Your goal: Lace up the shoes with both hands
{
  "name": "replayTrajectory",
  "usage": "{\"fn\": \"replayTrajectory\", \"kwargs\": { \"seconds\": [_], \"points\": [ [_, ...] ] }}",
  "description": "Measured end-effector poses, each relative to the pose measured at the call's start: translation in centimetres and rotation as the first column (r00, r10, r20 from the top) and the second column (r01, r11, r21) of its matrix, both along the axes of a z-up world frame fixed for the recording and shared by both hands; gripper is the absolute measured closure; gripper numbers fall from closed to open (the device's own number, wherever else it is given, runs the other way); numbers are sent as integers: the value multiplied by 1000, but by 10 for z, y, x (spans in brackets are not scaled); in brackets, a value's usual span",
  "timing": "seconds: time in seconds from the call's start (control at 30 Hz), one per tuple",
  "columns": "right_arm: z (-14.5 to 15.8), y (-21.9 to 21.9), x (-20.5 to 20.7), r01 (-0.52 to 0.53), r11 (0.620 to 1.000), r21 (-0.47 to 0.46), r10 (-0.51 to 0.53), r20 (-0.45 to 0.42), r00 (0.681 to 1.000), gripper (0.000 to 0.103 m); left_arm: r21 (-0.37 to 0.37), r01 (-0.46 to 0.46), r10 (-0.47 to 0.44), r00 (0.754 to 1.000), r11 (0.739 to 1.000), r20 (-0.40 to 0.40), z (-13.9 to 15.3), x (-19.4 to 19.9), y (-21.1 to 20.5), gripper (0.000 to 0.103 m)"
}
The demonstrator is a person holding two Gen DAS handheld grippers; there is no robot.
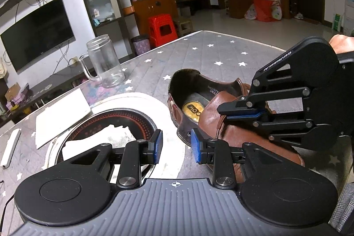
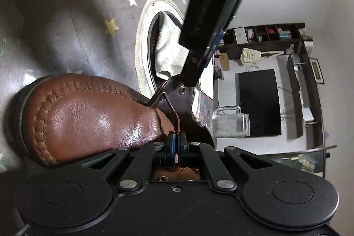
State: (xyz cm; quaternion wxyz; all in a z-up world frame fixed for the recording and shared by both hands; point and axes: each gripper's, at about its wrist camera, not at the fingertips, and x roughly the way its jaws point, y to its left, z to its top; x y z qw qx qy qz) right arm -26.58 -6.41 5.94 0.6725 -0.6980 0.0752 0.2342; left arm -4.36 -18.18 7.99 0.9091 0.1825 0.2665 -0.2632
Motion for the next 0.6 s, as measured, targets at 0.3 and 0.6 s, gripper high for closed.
{"fn": "replayTrajectory", "kwargs": {
  "seconds": [0.3,0.6],
  "points": [
    [-7,9,10,-39,994,-105,44,52,998,101,-1,-4,4,1000,1000,1,6,-3,-12,73],
    [-8,12,17,-35,988,-149,50,99,994,101,6,-3,3,1000,1000,8,11,-5,-22,73]
  ]
}}
